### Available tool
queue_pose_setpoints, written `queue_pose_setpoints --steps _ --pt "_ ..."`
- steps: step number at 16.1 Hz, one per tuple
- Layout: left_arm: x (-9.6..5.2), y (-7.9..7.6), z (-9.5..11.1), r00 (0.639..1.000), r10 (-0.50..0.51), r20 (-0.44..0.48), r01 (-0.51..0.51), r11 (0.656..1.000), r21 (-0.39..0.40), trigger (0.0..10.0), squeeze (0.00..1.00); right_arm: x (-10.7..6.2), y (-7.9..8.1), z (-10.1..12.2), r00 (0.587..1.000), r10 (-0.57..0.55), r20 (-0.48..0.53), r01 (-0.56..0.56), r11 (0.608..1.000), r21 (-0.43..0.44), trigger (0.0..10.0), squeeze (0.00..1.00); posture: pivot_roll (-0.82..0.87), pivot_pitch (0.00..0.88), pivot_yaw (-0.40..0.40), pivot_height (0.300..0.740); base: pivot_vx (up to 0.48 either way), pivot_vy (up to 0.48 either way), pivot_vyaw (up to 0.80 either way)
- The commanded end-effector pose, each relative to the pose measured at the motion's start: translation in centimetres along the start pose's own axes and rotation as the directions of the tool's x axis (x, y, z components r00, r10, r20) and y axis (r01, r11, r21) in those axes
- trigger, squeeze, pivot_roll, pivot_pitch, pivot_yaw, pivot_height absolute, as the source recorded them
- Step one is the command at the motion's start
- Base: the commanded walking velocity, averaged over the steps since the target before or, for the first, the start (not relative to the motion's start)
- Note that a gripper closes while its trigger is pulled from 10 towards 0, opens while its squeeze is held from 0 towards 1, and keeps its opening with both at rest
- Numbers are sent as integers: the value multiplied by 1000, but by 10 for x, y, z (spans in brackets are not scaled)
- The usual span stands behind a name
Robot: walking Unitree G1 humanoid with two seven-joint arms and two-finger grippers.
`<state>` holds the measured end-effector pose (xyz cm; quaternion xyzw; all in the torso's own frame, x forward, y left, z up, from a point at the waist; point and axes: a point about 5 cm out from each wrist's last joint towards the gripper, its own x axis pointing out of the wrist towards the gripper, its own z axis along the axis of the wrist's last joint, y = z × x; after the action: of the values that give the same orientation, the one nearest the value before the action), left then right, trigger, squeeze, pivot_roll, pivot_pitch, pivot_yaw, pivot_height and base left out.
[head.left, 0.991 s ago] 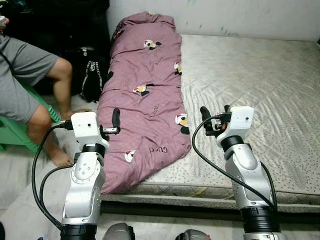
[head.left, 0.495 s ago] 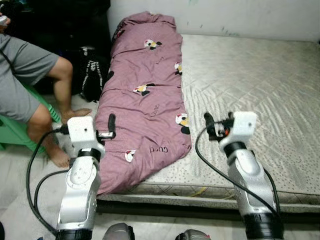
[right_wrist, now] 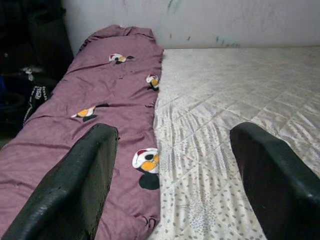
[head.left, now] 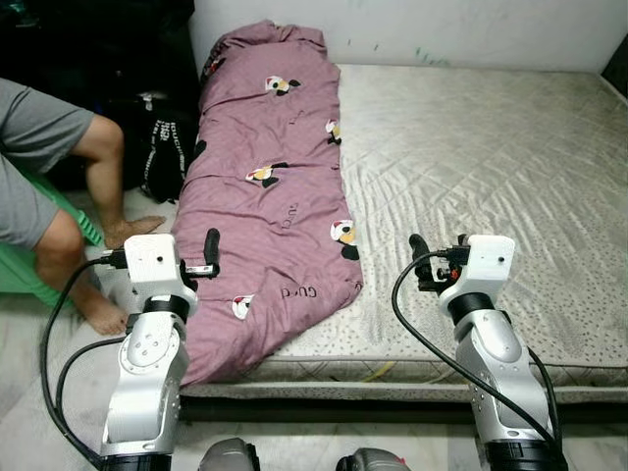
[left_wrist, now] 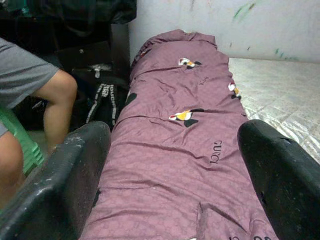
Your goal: Clean up the room
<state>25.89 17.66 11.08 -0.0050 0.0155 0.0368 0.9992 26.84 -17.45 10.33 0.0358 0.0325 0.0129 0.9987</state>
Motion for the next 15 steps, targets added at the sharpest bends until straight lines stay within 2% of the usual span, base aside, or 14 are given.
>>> queue_pose_setpoints --steps 1,6,11,15 --pt "1 1 8 1000 -7 24 7 1000 -3 10000 0 -2 -2 3 1000 -14 4 14 1000 -2 10000 0 -40 0 -16 740 0 0 -800" --pt "-14 6 0 1000 2 -30 -2 1000 -15 10000 0 -11 -5 -1 999 -36 -17 36 999 5 10000 0 -55 0 1 740 0 0 -800" --pt "-6 2 5 1000 -13 -15 12 999 -44 10000 0 -10 -2 0 1000 -16 -16 16 1000 -5 10000 0 -52 0 -9 740 0 0 0" --pt "-6 -1 4 999 -28 -18 27 999 -36 10000 0 -9 -2 1 1000 -12 -15 12 1000 -9 10000 0 -55 0 -12 740 0 236 0"
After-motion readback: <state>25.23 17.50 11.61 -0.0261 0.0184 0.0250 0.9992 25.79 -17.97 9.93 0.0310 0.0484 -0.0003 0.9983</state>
